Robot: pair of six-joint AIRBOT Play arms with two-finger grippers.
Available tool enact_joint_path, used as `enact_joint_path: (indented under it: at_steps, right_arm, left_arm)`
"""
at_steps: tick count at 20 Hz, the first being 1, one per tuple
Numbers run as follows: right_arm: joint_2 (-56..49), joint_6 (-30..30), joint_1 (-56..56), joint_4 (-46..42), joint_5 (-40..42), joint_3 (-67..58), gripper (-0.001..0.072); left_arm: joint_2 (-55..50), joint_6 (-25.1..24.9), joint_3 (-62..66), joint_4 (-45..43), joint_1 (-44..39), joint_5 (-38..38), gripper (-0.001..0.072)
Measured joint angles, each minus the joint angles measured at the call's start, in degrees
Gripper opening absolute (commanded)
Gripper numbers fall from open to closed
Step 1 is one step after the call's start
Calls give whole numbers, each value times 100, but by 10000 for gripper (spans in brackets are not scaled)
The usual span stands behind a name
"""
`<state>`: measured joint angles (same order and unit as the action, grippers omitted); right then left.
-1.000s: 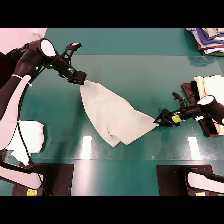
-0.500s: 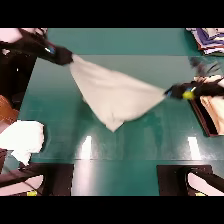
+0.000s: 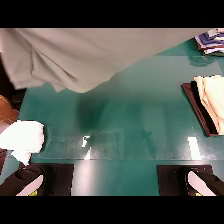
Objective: Fold the shirts.
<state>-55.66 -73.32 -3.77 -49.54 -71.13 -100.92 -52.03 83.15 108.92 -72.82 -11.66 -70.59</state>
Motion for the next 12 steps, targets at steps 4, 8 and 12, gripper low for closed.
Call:
enact_joint_path:
  at_steps: [4, 8, 12]
  right_arm:
    - [-514, -334, -127, -22, -822, -560, 16]
    - [-1346, -614, 114, -525, -1698, -599, 17]
    - [-1893, -715, 629, -1342, -2026, 219, 16]
  left_arm:
    - [-199, 70, -378, 201, -4, -376, 27]
    - [-605, 76, -1847, 693, -15, -782, 27]
    - [-793, -114, -4061, 914, -15, -566, 28]
